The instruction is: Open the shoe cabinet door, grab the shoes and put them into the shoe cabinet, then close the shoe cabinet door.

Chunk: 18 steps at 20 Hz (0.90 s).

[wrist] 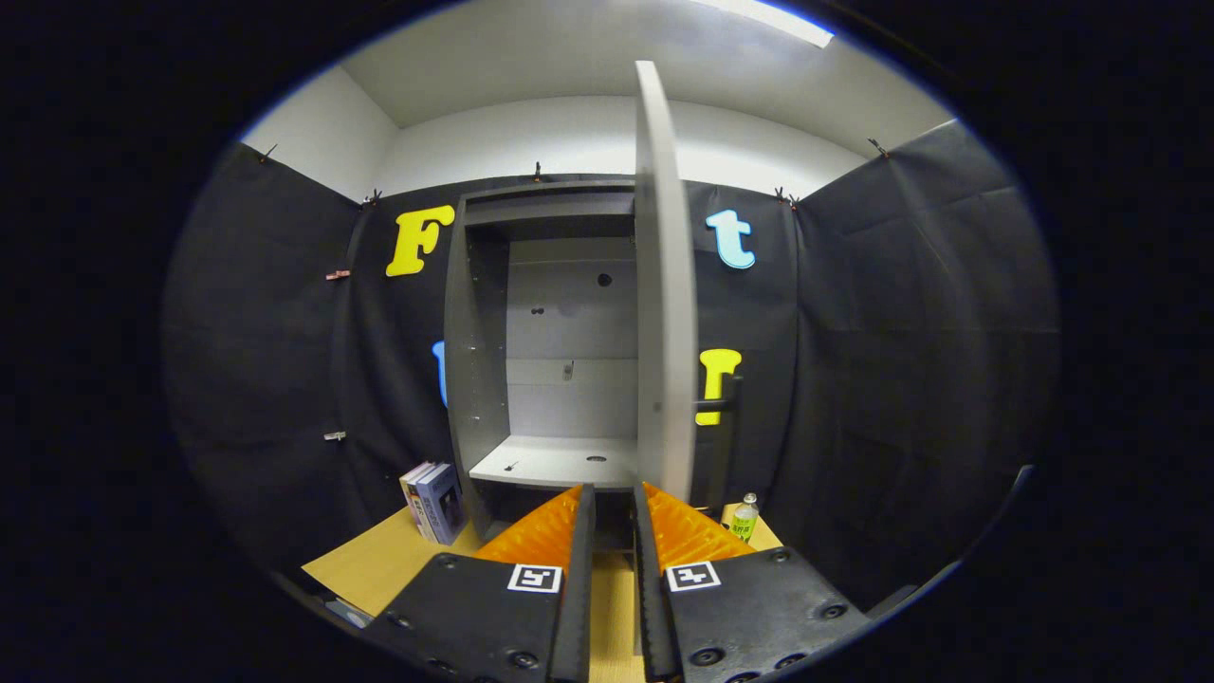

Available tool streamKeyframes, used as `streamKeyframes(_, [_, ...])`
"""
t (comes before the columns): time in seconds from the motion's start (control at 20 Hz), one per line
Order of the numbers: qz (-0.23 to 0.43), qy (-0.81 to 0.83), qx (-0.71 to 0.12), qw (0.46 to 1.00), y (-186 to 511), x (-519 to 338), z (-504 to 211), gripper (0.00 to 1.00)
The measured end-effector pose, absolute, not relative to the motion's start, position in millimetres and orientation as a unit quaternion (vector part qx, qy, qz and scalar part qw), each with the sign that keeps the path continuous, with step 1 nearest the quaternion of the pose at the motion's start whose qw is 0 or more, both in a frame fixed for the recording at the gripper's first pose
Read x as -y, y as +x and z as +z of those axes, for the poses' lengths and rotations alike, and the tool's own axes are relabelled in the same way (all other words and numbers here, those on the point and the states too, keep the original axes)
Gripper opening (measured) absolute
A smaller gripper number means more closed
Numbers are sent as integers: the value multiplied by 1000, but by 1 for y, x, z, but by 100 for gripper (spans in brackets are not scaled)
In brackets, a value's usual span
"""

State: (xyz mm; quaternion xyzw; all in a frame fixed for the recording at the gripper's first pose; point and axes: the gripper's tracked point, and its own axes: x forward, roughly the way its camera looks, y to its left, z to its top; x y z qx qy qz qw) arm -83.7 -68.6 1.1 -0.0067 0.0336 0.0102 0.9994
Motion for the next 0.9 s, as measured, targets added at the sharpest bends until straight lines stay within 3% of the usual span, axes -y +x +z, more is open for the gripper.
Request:
streamKeyframes(0.35, [42, 6, -80, 996, -75, 39, -46, 26])
streamKeyframes(0.9, [74, 20, -218, 973, -47, -22, -169, 26])
